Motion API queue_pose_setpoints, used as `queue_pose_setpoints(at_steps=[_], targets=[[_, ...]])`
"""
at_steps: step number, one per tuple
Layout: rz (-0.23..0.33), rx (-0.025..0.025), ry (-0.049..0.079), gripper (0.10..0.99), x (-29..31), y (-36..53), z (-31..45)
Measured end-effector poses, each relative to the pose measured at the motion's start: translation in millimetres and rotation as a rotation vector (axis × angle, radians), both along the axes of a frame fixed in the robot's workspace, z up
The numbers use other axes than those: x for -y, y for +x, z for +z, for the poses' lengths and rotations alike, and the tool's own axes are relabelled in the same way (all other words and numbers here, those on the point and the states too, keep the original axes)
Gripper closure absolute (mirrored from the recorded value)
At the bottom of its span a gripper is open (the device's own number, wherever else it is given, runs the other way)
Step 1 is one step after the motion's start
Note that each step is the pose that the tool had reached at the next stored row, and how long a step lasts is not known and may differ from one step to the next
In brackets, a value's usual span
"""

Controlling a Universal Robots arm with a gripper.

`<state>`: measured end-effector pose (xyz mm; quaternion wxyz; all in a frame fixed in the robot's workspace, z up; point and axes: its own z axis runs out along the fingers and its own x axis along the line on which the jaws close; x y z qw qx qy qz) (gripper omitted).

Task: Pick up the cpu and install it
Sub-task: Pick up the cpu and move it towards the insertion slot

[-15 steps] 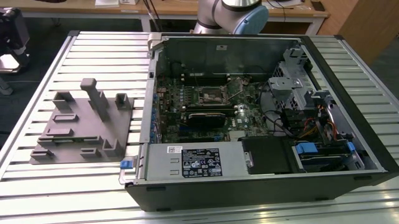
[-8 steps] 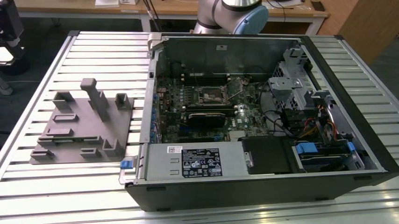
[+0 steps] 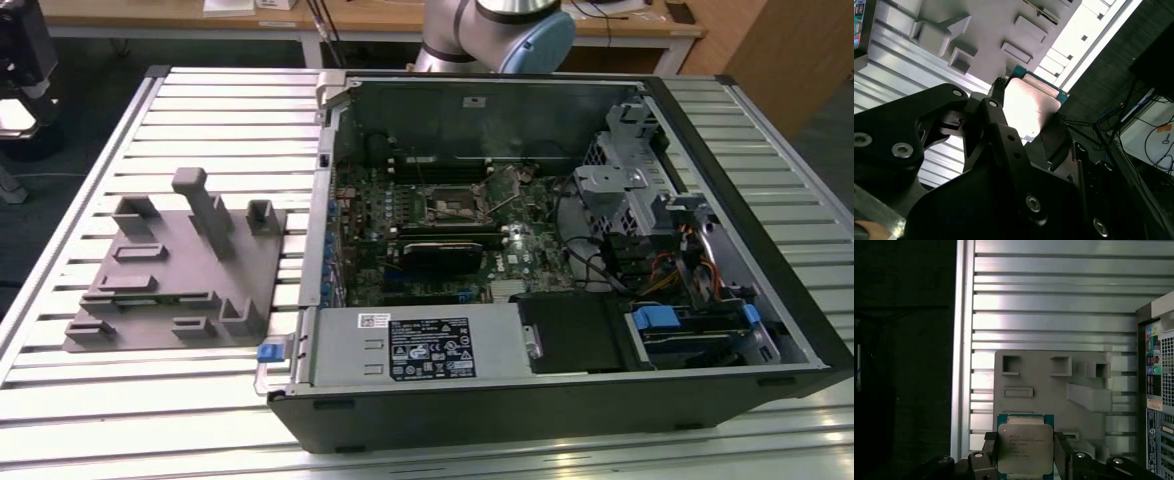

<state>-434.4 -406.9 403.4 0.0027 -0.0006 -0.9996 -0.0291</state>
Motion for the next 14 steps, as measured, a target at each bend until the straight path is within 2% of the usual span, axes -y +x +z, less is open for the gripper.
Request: queue_pose_setpoints(at_steps=[14], targets=[[0.0,0.0,0.0,0.549,0.0,14.4,0.0]])
